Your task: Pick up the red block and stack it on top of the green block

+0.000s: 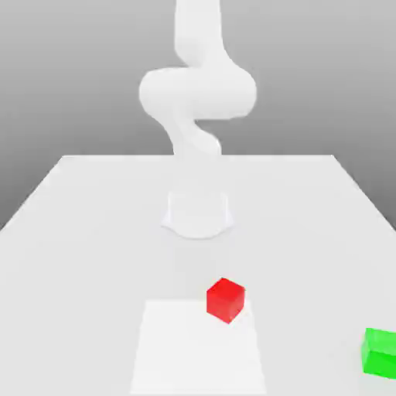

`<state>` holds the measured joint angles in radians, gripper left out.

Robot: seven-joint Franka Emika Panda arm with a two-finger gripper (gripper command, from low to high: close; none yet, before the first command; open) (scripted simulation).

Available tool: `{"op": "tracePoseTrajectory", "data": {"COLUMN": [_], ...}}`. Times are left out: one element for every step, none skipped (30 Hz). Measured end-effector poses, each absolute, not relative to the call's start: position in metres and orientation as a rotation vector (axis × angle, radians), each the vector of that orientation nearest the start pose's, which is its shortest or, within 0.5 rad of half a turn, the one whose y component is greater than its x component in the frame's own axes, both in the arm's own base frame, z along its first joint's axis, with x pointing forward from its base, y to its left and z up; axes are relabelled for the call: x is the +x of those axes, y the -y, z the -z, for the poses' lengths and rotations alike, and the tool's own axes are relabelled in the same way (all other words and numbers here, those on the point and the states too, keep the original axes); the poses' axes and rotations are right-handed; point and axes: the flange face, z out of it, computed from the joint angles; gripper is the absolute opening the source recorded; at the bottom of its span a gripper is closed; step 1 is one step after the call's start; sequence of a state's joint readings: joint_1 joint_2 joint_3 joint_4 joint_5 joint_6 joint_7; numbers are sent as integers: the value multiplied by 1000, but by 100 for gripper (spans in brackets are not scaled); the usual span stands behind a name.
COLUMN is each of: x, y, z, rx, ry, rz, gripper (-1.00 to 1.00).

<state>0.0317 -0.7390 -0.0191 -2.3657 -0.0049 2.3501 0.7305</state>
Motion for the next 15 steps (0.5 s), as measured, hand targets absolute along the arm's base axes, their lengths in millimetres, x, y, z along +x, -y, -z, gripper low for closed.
{"op": "tracePoseTrajectory", "data": {"x": [384, 393, 401, 407, 411, 415, 416, 416, 414, 411, 406, 400, 392, 381, 369], "y": [-4, -6, -9, -12, -15, -18, -21, -25, -28, -31, -34, -37, -40, -43, -45], "z": [-636, -611, -587, -562, -537, -512, -487, -462, -437, -411, -386, -361, -335, -310, -284], "rx": [-2591, -2640, -2686, -2730, -2773, -2814, -2853, -2891, -2927, -2961, -2993, -3023, -3050, -3075, -3097], "ry": [-908, -864, -819, -771, -722, -670, -616, -559, -500, -438, -373, -305, -233, -156, -75], "rz": [912, 871, 830, 788, 744, 700, 654, 607, 557, 506, 453, 396, 337, 275, 208], "gripper": [0, 0, 0, 0, 0, 0, 0, 0, 0, 0, 0, 0, 0, 0, 0]}}
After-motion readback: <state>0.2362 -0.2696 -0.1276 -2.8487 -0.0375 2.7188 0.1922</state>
